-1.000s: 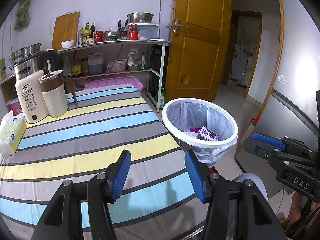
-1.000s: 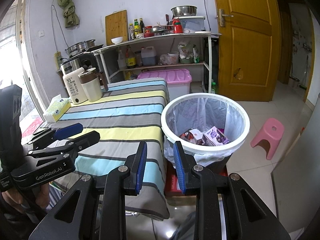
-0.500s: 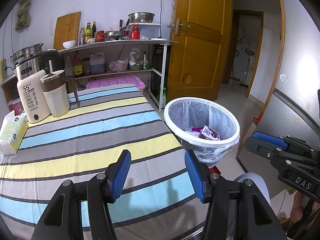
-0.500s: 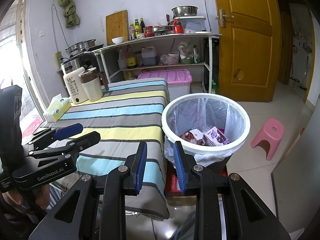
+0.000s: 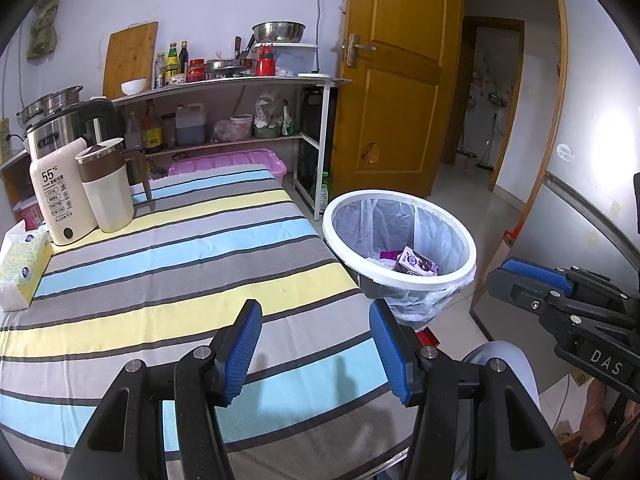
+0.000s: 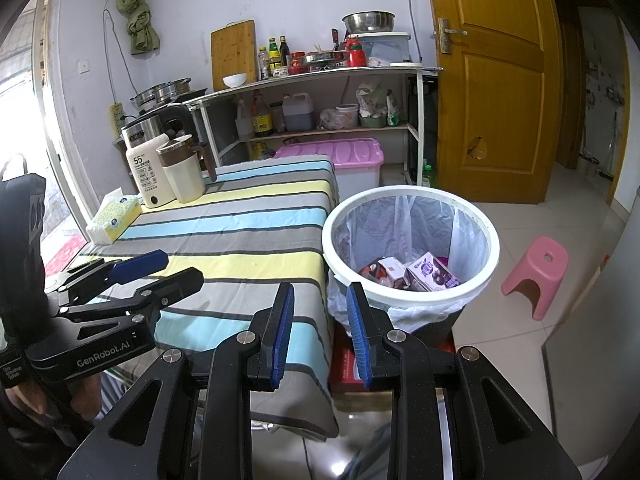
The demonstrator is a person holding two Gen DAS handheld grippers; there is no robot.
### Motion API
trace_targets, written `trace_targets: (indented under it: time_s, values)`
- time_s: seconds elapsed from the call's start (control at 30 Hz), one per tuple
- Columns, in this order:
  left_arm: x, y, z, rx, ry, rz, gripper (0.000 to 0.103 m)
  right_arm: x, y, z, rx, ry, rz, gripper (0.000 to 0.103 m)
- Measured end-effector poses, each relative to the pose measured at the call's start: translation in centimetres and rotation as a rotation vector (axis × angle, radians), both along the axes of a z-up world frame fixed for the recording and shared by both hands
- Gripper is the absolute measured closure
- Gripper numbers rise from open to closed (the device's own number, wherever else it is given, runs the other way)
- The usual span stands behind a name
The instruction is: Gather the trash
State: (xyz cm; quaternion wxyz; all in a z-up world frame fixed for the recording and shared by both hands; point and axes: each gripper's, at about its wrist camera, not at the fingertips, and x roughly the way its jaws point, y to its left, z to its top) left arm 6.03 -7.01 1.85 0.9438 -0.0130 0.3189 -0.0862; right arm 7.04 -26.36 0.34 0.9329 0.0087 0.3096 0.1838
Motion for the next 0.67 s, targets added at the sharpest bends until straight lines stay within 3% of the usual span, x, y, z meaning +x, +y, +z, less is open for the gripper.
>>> trace_targets:
  time_s: [0.67]
  values:
    - [-0.05,-0.13,-0.08,-0.003,0.004,-0.007,0.047,0.03,-0.05,0.02,0.000,0.000,0.001,0.075]
